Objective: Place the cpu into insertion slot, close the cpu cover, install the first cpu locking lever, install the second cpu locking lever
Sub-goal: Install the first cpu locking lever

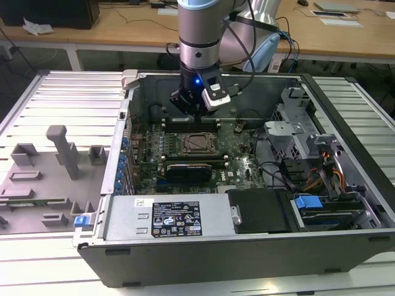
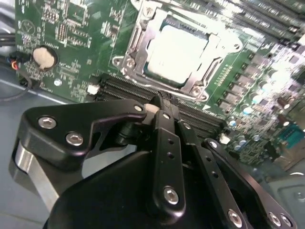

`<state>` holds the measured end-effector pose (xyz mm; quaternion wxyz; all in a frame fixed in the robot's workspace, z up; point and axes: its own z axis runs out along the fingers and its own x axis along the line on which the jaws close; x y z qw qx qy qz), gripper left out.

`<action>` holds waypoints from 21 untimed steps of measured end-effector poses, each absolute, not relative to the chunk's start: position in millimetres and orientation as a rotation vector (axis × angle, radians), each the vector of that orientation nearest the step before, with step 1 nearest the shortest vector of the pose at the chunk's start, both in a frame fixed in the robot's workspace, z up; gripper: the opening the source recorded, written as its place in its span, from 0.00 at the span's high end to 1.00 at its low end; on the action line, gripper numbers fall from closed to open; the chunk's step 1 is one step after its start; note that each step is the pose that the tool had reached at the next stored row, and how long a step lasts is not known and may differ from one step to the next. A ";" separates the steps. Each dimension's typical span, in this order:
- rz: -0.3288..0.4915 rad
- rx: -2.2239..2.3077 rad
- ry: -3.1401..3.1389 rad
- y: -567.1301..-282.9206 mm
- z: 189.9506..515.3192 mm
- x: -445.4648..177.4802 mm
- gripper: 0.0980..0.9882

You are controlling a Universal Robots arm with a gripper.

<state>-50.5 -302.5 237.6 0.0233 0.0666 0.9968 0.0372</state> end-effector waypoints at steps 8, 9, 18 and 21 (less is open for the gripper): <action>0.053 0.202 3.108 -308.5 237.6 -50.5 0.99; 0.053 0.190 3.109 -308.5 237.6 -50.6 0.99; 0.054 0.072 3.117 -314.4 237.4 -42.5 0.99; 0.054 0.072 3.117 -321.1 237.4 -42.5 0.99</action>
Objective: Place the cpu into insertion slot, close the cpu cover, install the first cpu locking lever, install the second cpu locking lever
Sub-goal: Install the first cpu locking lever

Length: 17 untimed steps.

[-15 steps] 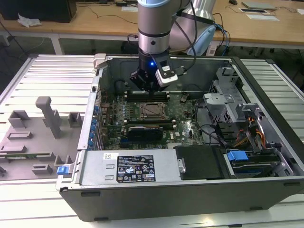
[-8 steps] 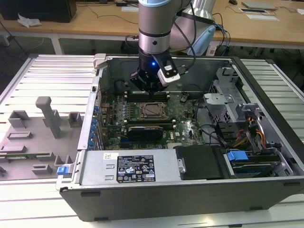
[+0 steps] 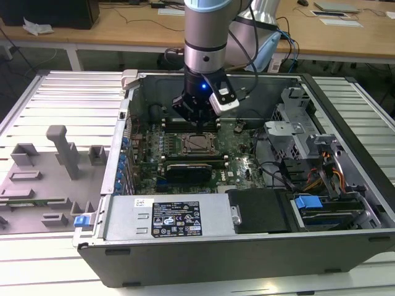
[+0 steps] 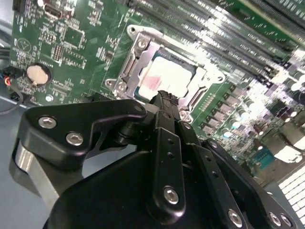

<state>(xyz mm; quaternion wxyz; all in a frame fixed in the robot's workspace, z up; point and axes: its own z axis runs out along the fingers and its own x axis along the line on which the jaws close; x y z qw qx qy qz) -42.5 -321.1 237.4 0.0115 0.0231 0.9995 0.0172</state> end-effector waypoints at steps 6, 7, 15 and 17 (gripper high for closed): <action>0.054 0.072 3.117 -332.2 237.3 -42.5 0.99; 0.053 0.072 3.117 -333.3 237.2 -42.5 0.99; 0.046 0.072 3.117 -333.3 249.1 -42.5 0.99; 0.046 0.072 3.117 -333.3 249.8 -42.5 0.99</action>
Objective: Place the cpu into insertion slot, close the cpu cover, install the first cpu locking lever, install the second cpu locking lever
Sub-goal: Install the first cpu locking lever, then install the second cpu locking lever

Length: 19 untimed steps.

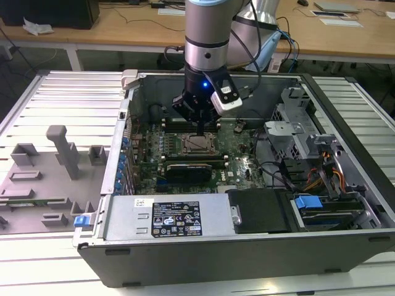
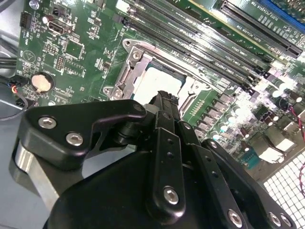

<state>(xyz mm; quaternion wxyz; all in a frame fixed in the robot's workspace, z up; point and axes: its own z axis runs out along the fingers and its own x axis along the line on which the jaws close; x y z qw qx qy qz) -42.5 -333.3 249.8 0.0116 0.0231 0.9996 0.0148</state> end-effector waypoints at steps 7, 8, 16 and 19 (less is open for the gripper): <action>0.044 0.072 3.117 -333.3 249.9 -42.5 0.99; 0.044 0.072 3.117 -333.3 249.9 -42.5 0.99; 0.043 0.072 3.117 -333.3 249.9 -42.5 0.99; 0.043 0.072 3.117 -333.5 249.9 -42.5 0.99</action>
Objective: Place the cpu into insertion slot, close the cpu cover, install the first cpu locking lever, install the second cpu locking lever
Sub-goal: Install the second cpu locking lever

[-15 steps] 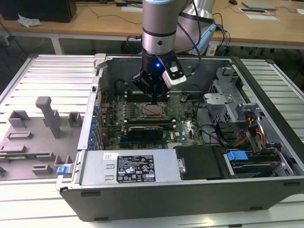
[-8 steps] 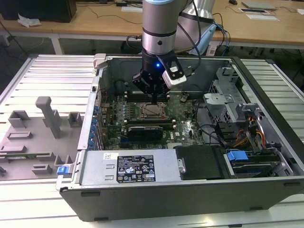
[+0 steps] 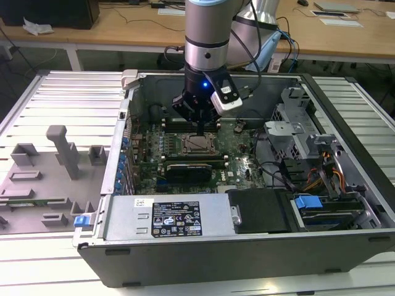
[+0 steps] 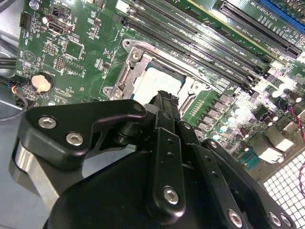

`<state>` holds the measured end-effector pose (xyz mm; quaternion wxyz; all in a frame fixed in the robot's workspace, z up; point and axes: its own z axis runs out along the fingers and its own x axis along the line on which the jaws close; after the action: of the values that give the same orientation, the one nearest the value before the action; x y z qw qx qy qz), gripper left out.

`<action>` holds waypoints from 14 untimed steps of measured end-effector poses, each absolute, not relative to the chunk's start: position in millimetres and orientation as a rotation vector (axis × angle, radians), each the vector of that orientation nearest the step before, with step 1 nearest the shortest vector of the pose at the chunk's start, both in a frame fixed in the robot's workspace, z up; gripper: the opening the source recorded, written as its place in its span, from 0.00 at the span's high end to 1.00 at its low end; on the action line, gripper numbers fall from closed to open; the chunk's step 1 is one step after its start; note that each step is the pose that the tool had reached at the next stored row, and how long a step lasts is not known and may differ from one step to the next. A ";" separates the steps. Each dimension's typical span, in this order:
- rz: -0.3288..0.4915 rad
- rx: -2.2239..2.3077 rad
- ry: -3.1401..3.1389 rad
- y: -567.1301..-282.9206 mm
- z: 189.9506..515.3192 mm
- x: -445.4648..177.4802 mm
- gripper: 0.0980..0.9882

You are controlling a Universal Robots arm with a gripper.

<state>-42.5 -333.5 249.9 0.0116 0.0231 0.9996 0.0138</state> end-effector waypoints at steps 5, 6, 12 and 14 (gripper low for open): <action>0.043 0.072 3.117 -344.7 249.9 -42.5 0.99; 0.043 0.072 3.117 -346.5 249.9 -42.5 0.99; 0.043 0.072 3.117 -357.1 248.6 -43.8 0.99; 0.045 0.072 3.117 -358.8 246.3 -46.2 0.99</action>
<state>-46.2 -358.8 246.3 0.0115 0.0231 0.9996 0.0143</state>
